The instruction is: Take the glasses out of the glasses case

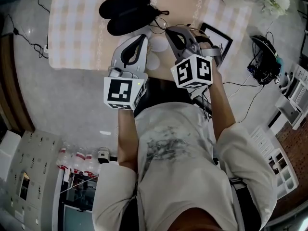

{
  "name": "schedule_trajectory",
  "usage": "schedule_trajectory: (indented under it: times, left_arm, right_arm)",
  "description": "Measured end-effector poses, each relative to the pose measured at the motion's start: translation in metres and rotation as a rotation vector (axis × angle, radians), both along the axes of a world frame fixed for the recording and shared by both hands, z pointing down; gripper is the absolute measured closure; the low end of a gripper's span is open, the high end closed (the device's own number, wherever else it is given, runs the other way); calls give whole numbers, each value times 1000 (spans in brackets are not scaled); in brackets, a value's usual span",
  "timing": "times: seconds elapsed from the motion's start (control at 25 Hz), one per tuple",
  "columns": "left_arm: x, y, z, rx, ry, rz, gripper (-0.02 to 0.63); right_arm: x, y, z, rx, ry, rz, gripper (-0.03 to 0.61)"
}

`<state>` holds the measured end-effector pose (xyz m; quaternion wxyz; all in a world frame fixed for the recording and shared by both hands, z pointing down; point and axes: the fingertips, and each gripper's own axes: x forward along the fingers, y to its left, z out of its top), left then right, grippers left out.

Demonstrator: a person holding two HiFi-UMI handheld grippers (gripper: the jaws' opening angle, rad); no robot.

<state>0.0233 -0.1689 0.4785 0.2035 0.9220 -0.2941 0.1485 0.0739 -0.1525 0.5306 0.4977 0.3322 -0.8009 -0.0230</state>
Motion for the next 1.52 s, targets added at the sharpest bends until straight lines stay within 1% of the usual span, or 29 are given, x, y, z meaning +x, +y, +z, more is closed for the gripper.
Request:
schedule_trajectory:
  times: [0.24,0.64,0.84,1.52]
  left_arm:
    - [11,12,9,-15,1,38,604]
    - [17,22,20,-38,-5,66,606]
    - [17,23,21,-40,-7,70,604]
    - [25,31,23,-42,-17,89,604]
  right_arm:
    - [11,16,14,-28,24,33,560]
    - [22,28,38,-77,70,56,560]
    - [24,31,46,-93,96,52,560]
    - [23,37,56,-108,80,47,556]
